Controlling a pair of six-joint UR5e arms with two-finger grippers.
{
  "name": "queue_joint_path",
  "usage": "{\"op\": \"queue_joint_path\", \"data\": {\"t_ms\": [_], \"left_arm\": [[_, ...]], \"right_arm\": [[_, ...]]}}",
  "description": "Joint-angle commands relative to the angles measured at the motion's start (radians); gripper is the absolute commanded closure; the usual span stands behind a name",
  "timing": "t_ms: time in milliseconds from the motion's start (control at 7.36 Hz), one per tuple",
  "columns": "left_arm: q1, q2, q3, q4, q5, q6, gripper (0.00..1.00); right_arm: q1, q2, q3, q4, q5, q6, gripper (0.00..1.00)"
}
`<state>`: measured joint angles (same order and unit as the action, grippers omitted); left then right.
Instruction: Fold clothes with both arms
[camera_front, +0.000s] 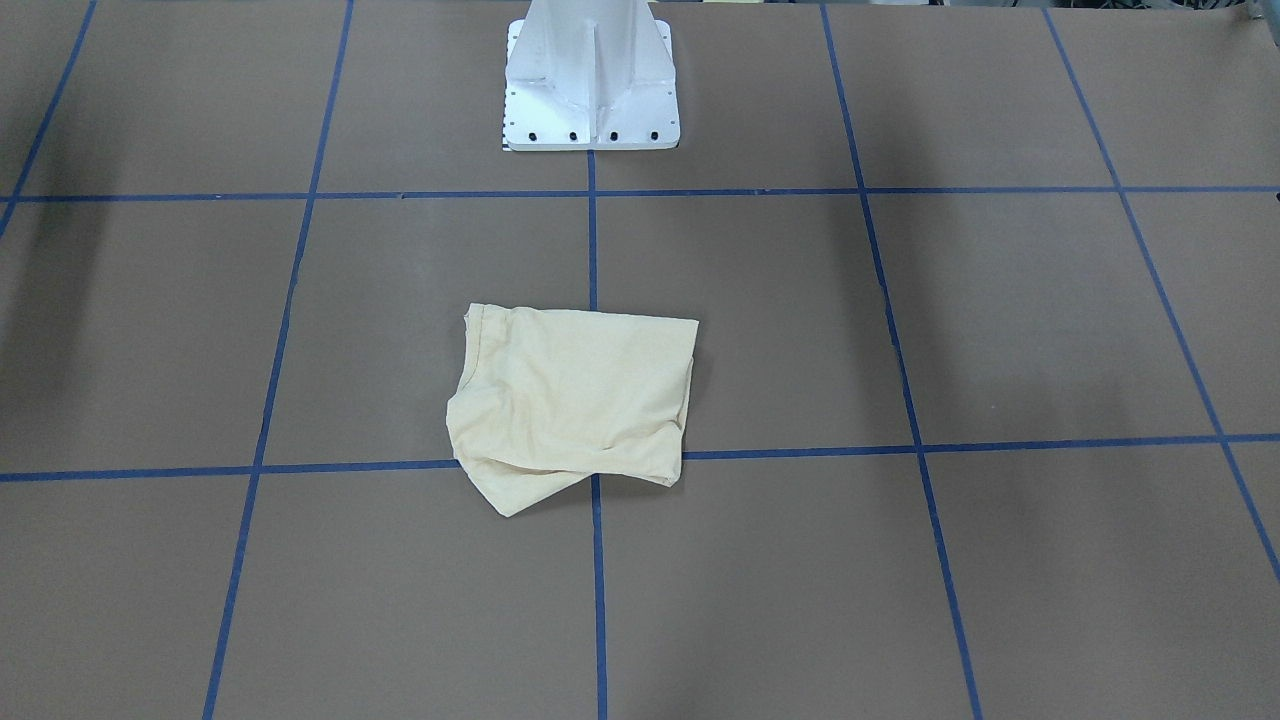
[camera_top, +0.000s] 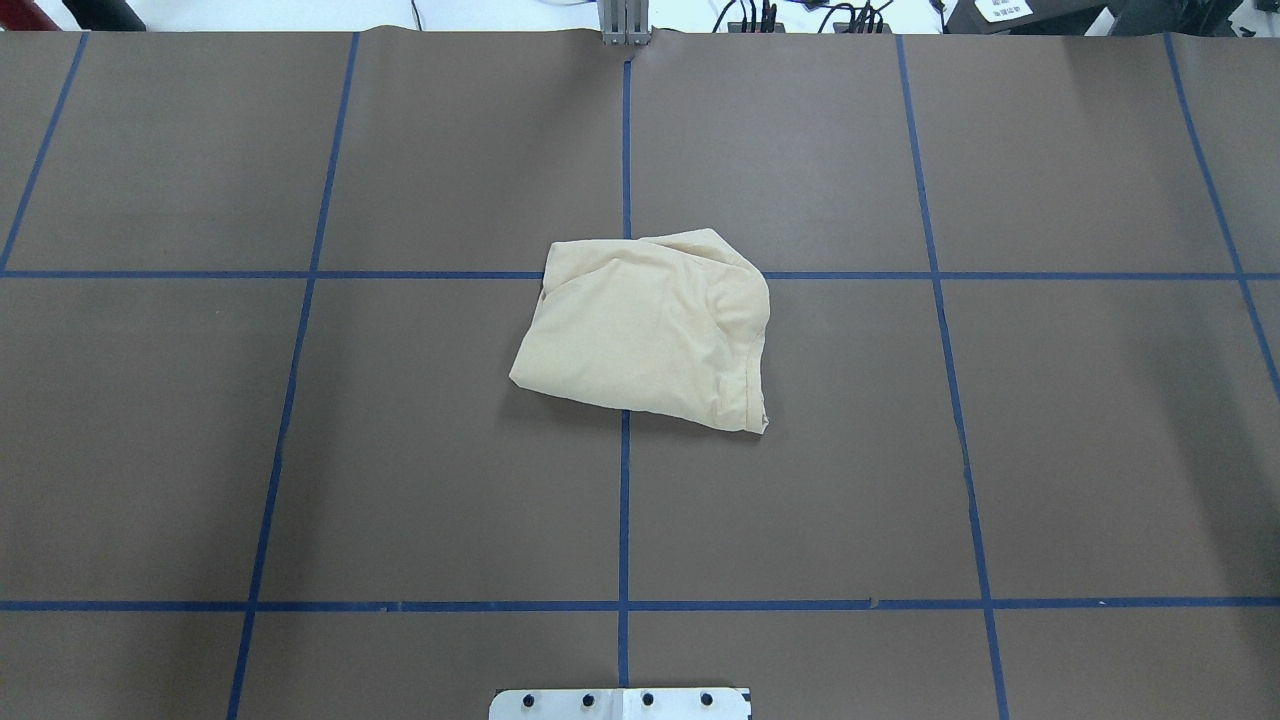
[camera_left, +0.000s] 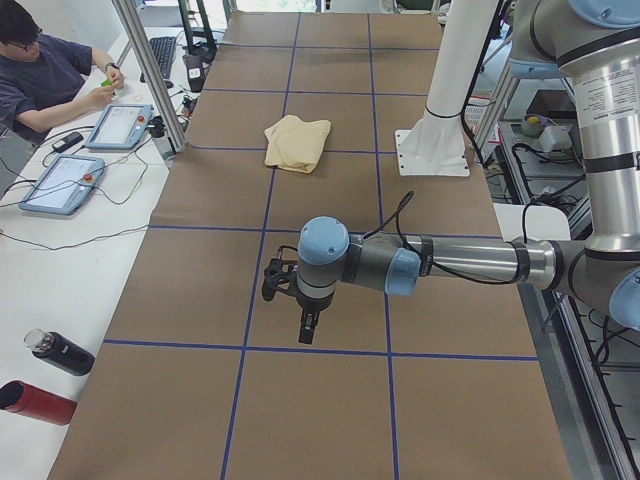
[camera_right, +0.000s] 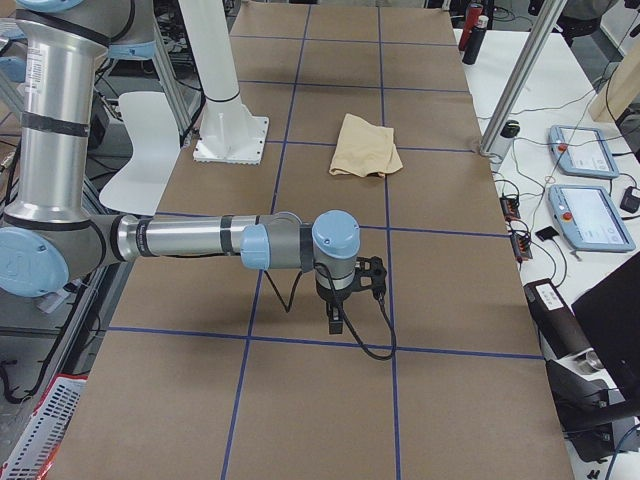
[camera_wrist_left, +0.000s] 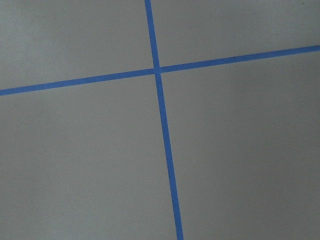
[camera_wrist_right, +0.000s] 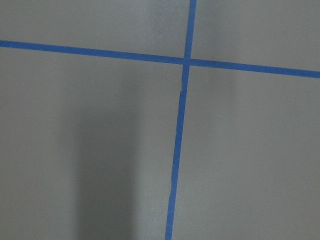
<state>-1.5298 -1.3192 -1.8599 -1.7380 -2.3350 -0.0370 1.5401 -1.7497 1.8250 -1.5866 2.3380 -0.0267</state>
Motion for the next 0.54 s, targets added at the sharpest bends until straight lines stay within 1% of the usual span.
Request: {"op": "queue_joint_path", "data": {"t_ms": [0,407], "left_arm": [[0.000,-0.002,-0.002,-0.002,-0.001,0.002,0.00],[0.000,-0.009,-0.015,-0.002,-0.001,0.002,0.00]], "right_arm": [[0.000,-0.007,-0.001,0.000,0.001,0.005,0.00],[0.000,-0.016,0.000,0.002,0.001,0.004,0.00]]}}
